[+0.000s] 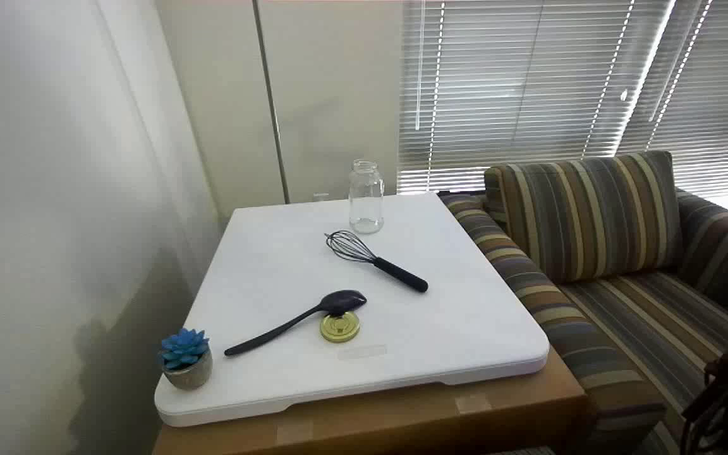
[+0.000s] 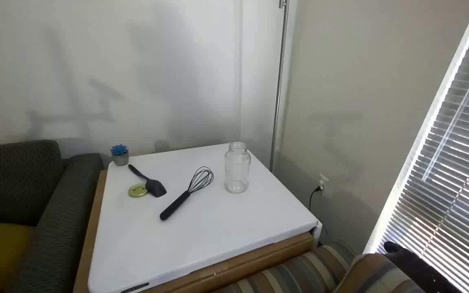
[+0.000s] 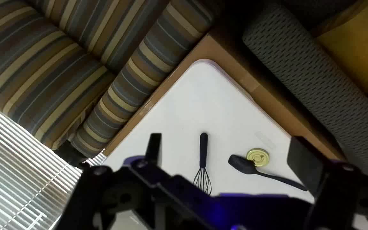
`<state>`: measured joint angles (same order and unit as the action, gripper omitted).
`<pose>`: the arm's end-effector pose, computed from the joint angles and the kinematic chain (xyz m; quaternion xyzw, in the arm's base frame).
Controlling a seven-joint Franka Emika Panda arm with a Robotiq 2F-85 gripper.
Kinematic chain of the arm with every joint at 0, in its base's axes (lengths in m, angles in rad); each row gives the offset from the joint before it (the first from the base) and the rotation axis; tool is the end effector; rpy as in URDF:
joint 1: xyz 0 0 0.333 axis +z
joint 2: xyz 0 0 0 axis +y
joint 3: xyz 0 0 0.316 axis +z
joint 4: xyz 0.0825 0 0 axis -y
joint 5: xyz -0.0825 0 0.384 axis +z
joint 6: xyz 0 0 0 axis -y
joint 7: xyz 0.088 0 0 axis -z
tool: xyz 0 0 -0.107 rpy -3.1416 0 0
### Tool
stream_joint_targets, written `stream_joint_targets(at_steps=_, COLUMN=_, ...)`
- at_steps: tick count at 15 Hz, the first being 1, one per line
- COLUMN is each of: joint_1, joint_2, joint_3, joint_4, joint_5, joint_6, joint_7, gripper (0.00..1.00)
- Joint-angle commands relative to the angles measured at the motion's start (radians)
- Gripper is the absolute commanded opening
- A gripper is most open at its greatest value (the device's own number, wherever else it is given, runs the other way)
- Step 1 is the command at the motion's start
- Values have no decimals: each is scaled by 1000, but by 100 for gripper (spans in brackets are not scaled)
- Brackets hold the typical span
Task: Place the lid on the jar
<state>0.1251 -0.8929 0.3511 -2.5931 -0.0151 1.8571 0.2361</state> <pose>0.2707 0.1530 0.5196 0.9856 0.0668 0.1006 0.1182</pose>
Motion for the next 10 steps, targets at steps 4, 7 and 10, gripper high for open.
stream_joint_targets(at_steps=4, joint_1=7, joint_2=29, joint_3=-4, joint_4=-23, joint_5=-6, joint_6=46, joint_7=38, gripper=100)
stream_joint_targets(at_steps=7, joint_1=12, joint_2=69, joint_3=-16, joint_4=-75, joint_5=36, joint_6=128, joint_7=70, gripper=100)
stream_joint_targets(at_steps=10, joint_1=10, joint_2=138, joint_3=-25, joint_4=-129, joint_5=86, joint_6=242, joint_7=99, gripper=100)
